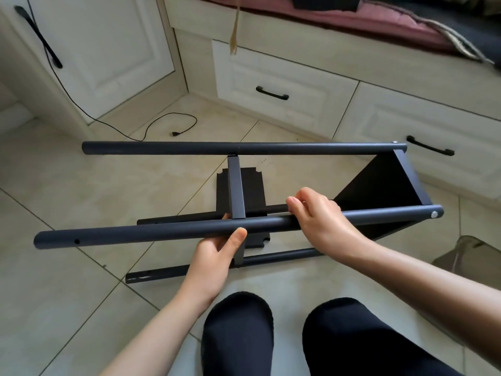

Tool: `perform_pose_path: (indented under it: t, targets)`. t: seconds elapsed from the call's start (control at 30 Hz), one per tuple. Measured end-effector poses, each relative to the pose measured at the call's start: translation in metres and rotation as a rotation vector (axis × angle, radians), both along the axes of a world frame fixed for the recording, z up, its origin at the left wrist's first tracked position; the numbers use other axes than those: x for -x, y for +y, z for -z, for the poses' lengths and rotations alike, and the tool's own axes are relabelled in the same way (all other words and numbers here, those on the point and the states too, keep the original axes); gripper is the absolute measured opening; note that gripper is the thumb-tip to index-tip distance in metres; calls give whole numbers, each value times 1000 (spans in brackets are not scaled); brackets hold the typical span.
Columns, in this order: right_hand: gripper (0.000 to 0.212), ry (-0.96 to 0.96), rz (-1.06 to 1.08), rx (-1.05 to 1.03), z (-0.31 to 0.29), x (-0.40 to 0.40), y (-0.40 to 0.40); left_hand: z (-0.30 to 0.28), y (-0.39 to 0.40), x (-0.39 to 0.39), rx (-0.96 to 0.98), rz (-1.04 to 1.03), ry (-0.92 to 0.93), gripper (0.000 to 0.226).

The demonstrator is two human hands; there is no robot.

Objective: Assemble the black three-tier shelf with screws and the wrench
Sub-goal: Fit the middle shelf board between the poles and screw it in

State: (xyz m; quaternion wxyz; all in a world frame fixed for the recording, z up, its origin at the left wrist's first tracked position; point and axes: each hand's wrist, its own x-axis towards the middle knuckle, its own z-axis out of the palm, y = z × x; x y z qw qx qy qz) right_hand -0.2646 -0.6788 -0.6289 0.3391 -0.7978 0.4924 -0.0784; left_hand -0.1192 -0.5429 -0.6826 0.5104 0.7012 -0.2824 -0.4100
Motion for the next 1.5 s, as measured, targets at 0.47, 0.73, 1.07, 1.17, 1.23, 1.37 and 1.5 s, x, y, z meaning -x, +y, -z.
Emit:
perform_pose_path:
  t: [0.47, 0.73, 1.07, 1.17, 1.23, 1.37, 1.5]
  targets:
    - [28, 44, 5, -25, -3, -1, 2, -77, -11, -22, -364, 195, -1300, 56]
    - [25, 81, -8, -8, -2, -1, 0, -69, -32, -62, -203, 851, -1460, 77]
    - [26, 65, -66, -125, -9, 24, 20, -55, -15, -58, 0, 886, -1239, 70]
    - [23, 99, -118, -173, -11, 32, 24, -48, -6, -55, 78, 869, -1181, 63]
    - [21, 154, -191, -185, -17, 34, 18, -44, -1, -55, 109, 850, -1150, 60]
    - [15, 179, -347, -230, -22, 28, -5, -41, 5, -54, 150, 822, -1104, 55]
    - [11, -79, -377, -455, -7, 7, -21, -40, 8, -49, 179, 762, -1052, 50]
